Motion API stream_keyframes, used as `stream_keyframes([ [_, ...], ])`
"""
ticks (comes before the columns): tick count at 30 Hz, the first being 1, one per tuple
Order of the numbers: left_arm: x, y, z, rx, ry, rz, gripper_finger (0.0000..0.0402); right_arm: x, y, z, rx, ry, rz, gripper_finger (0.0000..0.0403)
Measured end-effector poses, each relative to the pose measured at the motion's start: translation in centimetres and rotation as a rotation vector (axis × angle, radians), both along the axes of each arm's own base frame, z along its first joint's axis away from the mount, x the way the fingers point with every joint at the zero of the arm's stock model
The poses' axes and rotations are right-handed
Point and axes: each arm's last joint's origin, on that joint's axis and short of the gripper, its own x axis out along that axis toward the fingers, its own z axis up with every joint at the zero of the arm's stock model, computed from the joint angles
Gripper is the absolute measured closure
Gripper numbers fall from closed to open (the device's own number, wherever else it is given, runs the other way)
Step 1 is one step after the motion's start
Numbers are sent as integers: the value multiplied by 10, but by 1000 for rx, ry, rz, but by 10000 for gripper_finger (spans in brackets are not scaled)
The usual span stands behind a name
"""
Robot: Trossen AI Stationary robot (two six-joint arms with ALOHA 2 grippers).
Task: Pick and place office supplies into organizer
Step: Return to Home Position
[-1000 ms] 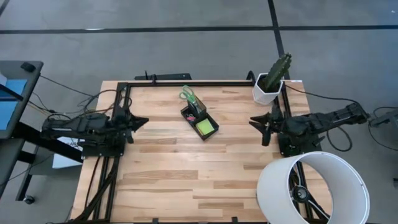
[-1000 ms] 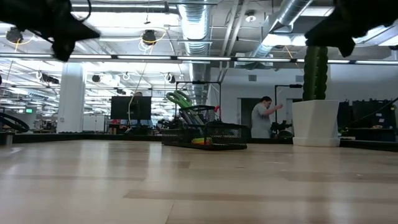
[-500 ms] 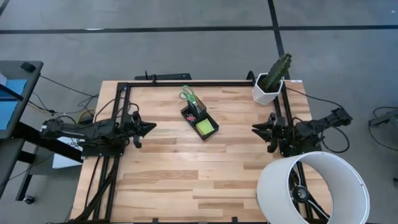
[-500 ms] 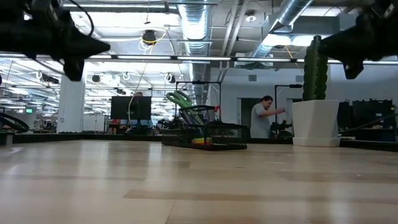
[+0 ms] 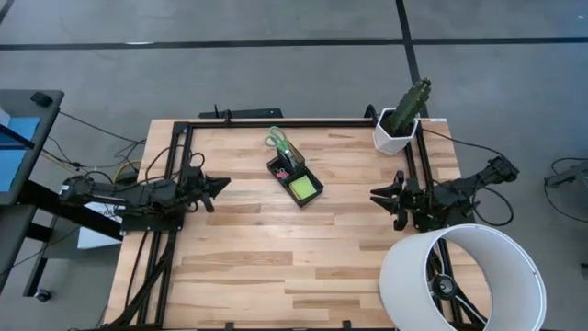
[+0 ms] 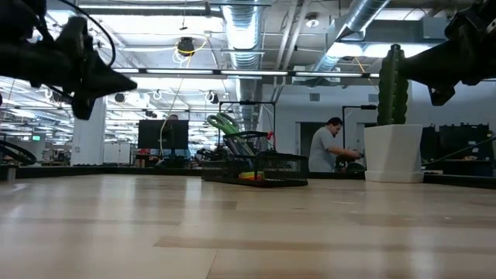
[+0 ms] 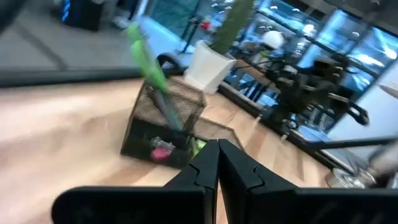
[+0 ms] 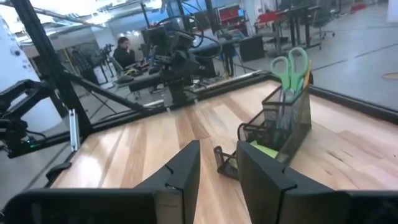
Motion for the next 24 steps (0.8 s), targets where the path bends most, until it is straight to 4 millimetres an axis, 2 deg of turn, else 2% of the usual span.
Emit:
stream_keyframes([
  [4, 0, 1, -3, -69, -4, 27, 401, 0, 0, 0, -1, 1, 0, 305],
  [10, 0, 1, -3, -14, 22, 23, 401, 0, 0, 0, -1, 2, 0, 305],
  [24, 0, 1, -3, -10, 27, 23, 401, 0, 0, 0, -2, 3, 1, 305],
])
